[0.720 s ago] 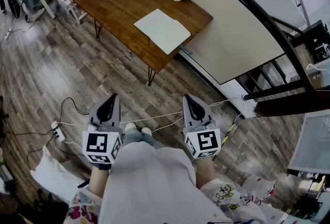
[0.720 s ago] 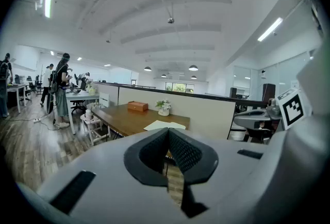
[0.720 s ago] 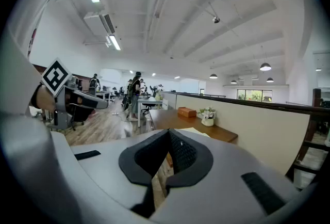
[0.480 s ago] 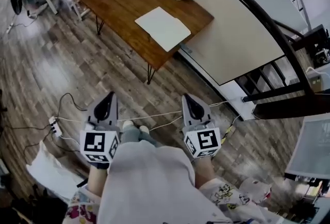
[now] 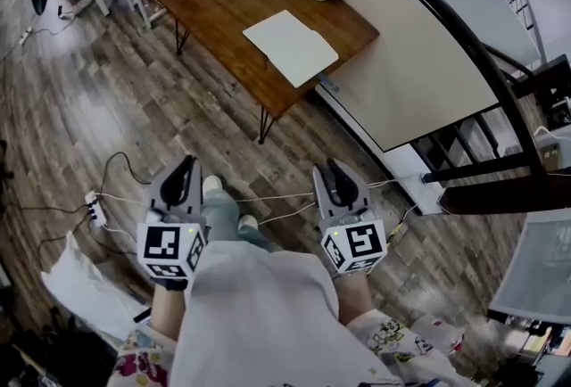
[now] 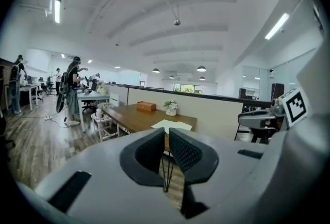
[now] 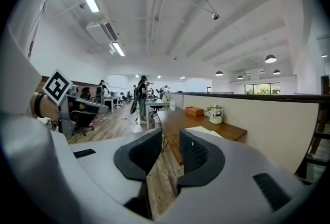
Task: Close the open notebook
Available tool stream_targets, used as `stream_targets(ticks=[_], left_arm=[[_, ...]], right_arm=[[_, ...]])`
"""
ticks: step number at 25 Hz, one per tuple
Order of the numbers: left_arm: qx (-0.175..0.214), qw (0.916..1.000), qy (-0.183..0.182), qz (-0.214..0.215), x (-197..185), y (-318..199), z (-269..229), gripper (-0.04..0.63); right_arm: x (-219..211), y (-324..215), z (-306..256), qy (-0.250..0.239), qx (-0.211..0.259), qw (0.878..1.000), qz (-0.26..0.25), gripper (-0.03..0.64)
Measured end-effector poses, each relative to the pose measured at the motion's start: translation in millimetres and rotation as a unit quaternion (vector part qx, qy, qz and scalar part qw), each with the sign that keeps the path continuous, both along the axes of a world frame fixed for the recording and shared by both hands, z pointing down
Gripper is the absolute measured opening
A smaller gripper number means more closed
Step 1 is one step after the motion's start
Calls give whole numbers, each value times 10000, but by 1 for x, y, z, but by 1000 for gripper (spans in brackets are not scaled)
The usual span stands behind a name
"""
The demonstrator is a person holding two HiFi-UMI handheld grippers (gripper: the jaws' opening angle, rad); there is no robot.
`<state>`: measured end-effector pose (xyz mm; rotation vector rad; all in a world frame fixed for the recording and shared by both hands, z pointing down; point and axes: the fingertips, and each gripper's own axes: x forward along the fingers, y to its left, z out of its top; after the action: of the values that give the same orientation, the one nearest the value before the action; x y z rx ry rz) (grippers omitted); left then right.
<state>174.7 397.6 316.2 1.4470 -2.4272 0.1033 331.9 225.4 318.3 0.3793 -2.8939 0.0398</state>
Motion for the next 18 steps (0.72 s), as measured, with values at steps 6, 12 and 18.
stream_targets(ticks=[6, 12, 18], left_arm=[[-16, 10000, 82, -54, -26, -3, 9, 56], [-106, 9997, 194, 74, -73, -20, 19, 137], [-163, 9993, 229, 230, -141, -42, 20, 203]], right_arm=[[-29, -5, 5, 37, -69, 9999, -103, 127], [-79, -14, 11, 116, -188, 9997, -140, 174], [-143, -32, 12, 111, -288, 9995, -24, 202]])
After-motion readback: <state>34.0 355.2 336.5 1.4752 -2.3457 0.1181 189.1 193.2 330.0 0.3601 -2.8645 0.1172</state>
